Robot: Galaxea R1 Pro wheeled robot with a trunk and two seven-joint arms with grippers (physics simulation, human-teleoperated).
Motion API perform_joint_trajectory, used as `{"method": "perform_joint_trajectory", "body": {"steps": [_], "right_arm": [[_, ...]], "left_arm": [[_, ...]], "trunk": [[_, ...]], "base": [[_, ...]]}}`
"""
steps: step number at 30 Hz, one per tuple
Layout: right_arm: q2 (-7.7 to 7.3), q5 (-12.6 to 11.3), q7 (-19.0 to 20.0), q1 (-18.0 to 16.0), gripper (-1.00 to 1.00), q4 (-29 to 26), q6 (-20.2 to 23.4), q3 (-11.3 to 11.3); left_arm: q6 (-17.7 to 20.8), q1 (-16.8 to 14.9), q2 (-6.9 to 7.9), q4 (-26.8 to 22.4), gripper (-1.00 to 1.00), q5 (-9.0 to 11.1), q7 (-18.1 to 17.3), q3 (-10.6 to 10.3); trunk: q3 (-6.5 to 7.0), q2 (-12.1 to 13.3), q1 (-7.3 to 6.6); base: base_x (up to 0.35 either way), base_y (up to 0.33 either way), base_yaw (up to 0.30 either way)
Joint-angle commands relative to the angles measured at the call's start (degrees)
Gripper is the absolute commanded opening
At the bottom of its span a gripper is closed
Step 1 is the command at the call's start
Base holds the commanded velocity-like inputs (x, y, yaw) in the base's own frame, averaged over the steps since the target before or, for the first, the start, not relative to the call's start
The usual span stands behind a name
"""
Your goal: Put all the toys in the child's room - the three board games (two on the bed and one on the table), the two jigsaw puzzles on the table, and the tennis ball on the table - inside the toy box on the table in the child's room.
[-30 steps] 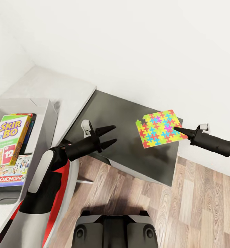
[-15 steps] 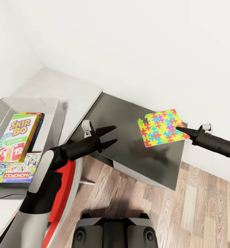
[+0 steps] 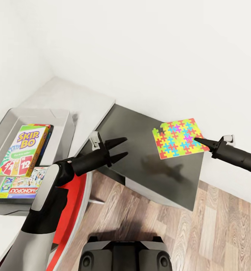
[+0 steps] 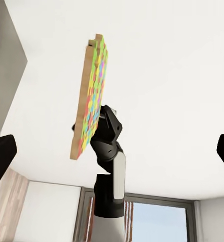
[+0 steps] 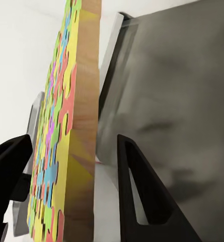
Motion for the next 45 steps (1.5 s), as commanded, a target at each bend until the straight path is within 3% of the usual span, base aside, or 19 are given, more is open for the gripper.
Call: {"method": "perform_joint_trajectory", "body": {"steps": [1,19,45], "right_arm": [[0.00,0.33,0.39,-0.04,-1.00,-0.01,0.25,-0.08],[0.06,0.23,0.37,1.92,-1.00,-3.44,0.25,-0.77],[0.17,0.25,0.39,2.18,-1.00,-3.83,0.25,-0.97]], "left_arm": [[0.14,-0.03,-0.03,-0.03,1.00,0.58,0.61,0.04],[0.22,0.11,1.00,-0.03,1.00,0.50,-0.12,0.91],[0.14,0.15,1.39,-0.03,1.00,0.41,0.63,1.11]], "trunk": [[0.03,-0.09,0.04],[1.71,-0.09,0.04],[4.15,-0.09,0.04]], "base": [[0.000,0.000,0.023],[0.000,0.000,0.006],[0.000,0.000,0.027]]}}
